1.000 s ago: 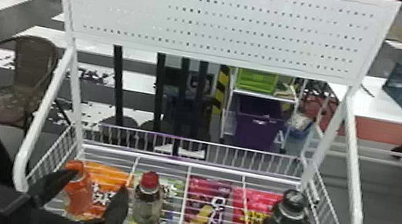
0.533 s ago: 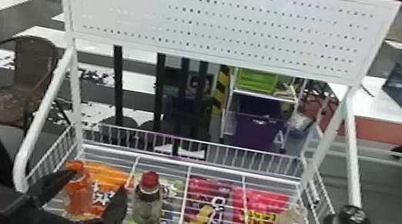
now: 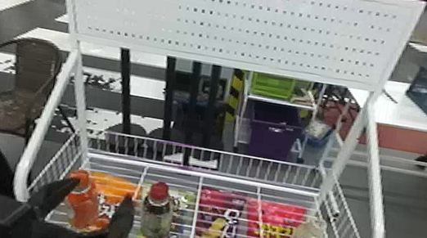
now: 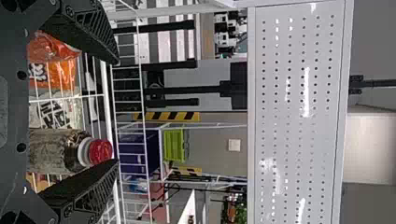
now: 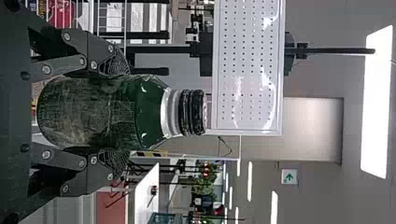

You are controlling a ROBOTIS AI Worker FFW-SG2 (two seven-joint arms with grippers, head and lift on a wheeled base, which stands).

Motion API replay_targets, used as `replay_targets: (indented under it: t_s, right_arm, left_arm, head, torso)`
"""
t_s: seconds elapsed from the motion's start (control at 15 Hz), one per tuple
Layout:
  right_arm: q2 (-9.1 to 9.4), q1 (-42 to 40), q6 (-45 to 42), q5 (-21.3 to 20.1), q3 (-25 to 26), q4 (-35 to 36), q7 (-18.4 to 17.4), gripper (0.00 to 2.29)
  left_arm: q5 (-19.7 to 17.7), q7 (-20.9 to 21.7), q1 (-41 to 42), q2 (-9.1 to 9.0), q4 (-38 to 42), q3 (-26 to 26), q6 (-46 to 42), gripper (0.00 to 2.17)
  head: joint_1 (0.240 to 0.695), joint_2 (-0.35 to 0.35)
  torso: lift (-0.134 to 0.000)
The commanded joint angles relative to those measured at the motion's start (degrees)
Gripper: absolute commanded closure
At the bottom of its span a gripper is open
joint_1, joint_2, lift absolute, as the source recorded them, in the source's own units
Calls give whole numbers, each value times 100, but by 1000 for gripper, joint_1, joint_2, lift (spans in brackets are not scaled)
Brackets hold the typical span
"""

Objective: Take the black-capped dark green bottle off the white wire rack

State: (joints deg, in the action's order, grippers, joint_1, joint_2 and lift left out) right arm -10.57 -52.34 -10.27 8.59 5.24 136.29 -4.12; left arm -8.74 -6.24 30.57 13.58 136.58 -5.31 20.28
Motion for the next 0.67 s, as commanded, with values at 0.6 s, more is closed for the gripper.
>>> replay_targets:
  t_s: [0.6]
  right_arm:
    - [2,22,180,11,21,55,-1,1102]
  left_arm:
    - [-5,0,-7,-4,35,-49,7,144]
  head:
    - [499,0]
  torso:
    - [0]
